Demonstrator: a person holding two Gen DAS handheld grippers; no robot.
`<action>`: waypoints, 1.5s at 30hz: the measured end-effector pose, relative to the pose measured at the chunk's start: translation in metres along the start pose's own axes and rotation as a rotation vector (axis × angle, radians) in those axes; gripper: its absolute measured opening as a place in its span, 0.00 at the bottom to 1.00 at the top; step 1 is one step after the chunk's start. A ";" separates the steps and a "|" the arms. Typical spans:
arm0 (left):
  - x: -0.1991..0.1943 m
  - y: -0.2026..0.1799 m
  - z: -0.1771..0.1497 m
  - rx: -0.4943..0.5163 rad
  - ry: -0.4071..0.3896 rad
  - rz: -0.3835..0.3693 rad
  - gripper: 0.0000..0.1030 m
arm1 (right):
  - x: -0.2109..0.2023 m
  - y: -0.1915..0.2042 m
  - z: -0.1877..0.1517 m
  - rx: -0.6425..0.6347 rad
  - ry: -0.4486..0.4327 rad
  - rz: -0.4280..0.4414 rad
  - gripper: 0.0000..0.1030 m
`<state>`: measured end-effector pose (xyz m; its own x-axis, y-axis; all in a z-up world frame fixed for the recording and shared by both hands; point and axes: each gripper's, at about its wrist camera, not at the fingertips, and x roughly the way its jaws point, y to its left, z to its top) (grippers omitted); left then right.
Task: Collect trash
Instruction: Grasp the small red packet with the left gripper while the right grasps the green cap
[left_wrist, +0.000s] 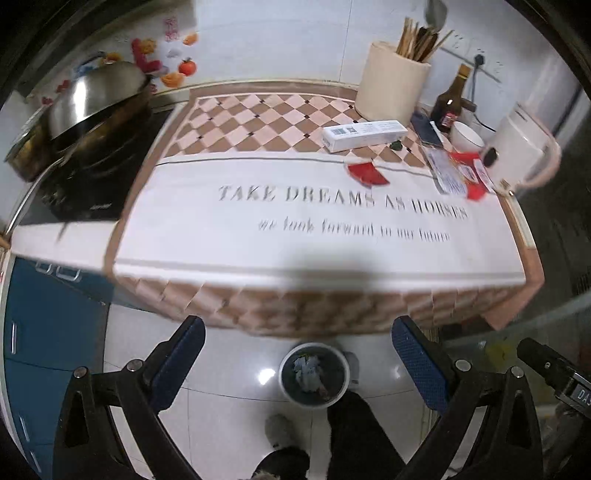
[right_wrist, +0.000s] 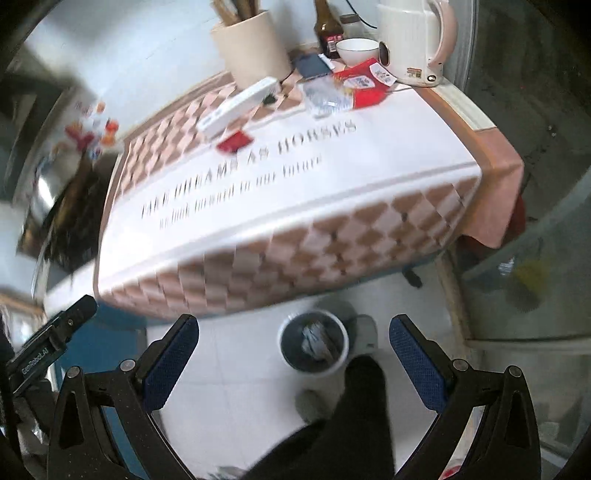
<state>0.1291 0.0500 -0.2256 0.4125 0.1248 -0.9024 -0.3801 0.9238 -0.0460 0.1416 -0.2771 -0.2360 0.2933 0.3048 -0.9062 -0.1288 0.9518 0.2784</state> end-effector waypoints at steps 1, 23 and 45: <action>0.010 -0.004 0.013 -0.011 0.015 -0.007 1.00 | 0.010 -0.004 0.023 0.016 -0.004 0.011 1.00; 0.242 -0.090 0.189 -0.115 0.204 0.052 0.07 | 0.223 -0.015 0.355 -0.061 0.055 0.169 0.86; 0.157 -0.030 0.178 -0.248 0.062 0.097 0.00 | 0.287 0.058 0.359 -0.207 0.014 0.154 0.25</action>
<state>0.3529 0.1064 -0.2894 0.3153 0.1792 -0.9319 -0.6102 0.7904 -0.0545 0.5586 -0.1218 -0.3652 0.2423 0.4433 -0.8630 -0.3627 0.8664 0.3432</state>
